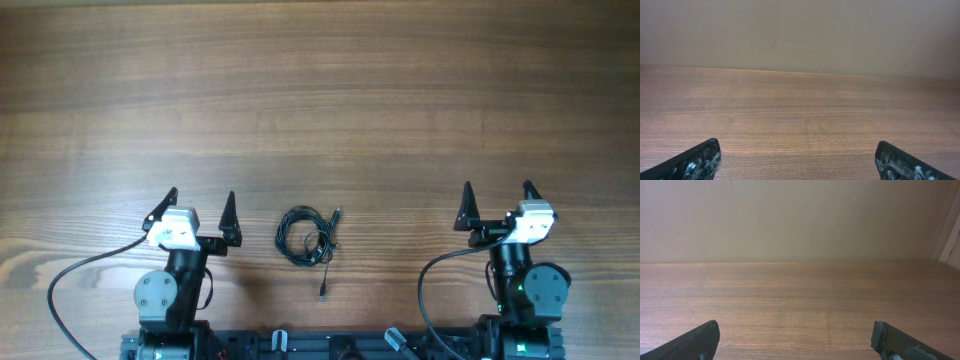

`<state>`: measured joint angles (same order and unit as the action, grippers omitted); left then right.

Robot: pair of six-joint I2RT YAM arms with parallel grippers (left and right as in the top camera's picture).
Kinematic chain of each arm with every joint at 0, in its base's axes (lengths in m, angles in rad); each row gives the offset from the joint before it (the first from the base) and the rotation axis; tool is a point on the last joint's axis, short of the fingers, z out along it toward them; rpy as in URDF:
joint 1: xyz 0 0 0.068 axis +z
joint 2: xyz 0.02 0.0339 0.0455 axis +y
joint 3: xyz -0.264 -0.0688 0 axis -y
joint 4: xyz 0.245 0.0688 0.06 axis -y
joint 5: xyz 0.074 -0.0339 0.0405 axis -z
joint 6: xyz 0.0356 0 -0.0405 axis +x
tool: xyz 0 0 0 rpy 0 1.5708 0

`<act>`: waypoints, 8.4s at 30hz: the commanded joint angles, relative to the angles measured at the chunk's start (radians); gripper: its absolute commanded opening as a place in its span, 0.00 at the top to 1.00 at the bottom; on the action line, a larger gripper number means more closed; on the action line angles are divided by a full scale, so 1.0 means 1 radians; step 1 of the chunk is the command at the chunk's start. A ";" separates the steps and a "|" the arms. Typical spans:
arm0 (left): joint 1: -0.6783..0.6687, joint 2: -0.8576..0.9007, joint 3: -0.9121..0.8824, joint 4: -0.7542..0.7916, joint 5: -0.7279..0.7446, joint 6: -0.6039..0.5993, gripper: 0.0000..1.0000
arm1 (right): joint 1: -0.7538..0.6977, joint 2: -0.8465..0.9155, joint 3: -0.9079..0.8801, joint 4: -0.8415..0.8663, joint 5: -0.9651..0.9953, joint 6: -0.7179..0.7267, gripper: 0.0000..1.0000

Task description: Untangle cables

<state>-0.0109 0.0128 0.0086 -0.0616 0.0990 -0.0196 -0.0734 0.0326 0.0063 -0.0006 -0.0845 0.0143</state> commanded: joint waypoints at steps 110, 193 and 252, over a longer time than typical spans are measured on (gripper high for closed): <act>0.006 -0.004 0.115 -0.058 0.005 -0.123 0.00 | -0.002 -0.009 -0.001 0.002 0.016 0.012 0.00; -0.523 1.441 0.967 -0.909 -0.097 -0.251 0.00 | -0.002 -0.009 -0.001 0.002 0.016 0.012 0.00; -0.527 1.559 0.664 -0.499 -0.177 -0.258 0.24 | -0.002 -0.009 -0.001 0.002 0.016 0.012 0.00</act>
<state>-0.5323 1.5135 0.6838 -0.5728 -0.0696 -0.2691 -0.0734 0.0326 0.0063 -0.0006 -0.0811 0.0143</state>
